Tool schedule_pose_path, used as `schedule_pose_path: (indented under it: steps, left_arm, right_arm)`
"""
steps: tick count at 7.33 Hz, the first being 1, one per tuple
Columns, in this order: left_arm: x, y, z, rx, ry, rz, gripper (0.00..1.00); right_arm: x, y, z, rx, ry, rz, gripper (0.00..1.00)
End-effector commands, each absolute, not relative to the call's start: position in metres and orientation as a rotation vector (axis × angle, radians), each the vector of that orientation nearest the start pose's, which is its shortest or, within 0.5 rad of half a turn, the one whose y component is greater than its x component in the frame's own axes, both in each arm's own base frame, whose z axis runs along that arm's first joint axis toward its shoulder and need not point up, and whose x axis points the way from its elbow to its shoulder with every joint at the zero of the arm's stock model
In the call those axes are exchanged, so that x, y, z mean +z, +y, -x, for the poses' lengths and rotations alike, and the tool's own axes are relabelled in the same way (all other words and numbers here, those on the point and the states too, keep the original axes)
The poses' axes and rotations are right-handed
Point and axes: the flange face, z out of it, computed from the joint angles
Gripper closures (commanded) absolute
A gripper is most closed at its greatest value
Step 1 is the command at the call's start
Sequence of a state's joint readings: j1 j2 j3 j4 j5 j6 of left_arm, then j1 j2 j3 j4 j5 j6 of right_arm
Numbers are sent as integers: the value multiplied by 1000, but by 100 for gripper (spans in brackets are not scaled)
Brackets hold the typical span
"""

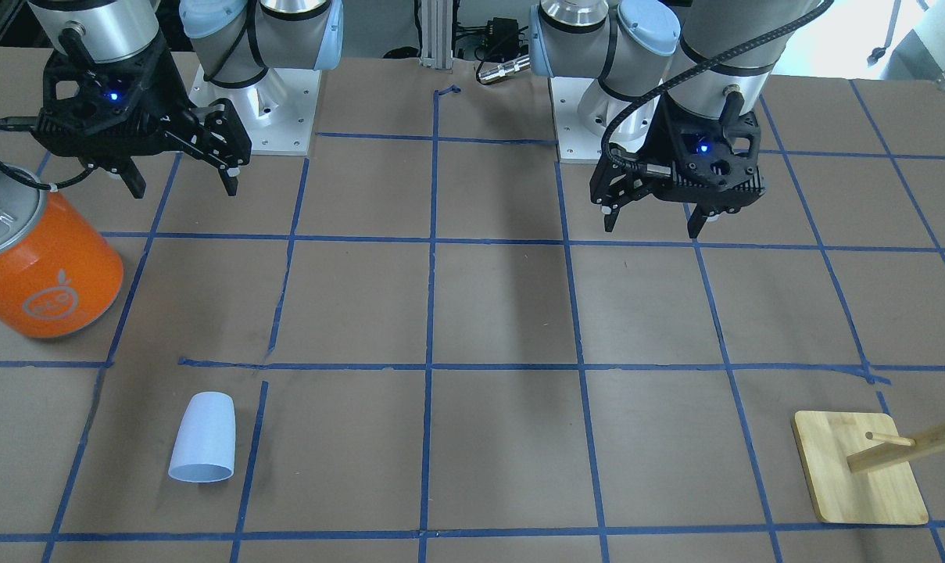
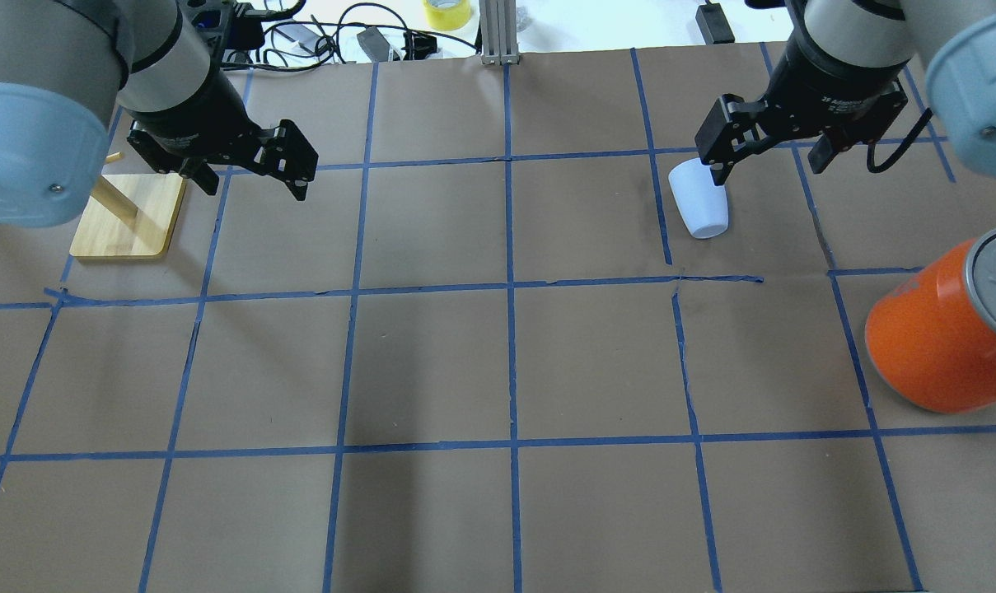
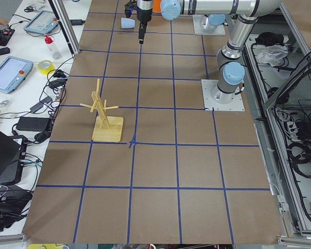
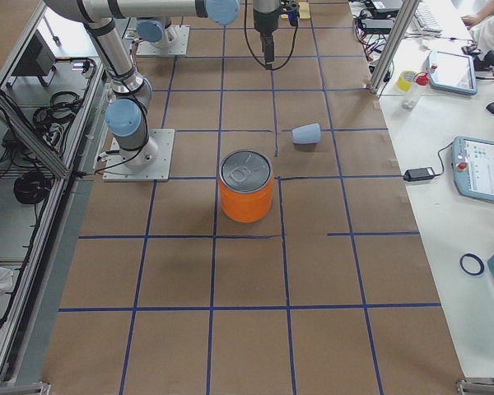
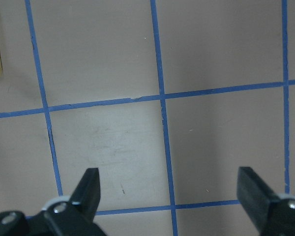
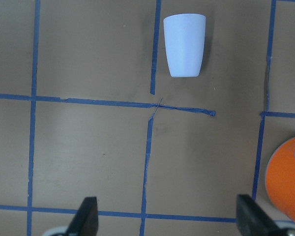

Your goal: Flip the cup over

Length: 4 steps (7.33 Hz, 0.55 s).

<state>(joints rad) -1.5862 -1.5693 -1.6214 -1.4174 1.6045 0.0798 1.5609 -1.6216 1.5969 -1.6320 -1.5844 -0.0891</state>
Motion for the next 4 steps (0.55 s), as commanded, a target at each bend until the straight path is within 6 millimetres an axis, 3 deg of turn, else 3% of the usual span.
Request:
schedule_pose_path:
  steps: [1, 4]
  left_arm:
    - [480, -499, 138, -160, 3097, -145, 0]
    - [479, -500, 138, -158, 3097, -152, 0]
  right_arm:
    - [506, -480, -127, -132, 3154, 123, 0]
    - [505, -480, -127, -132, 3156, 123, 0]
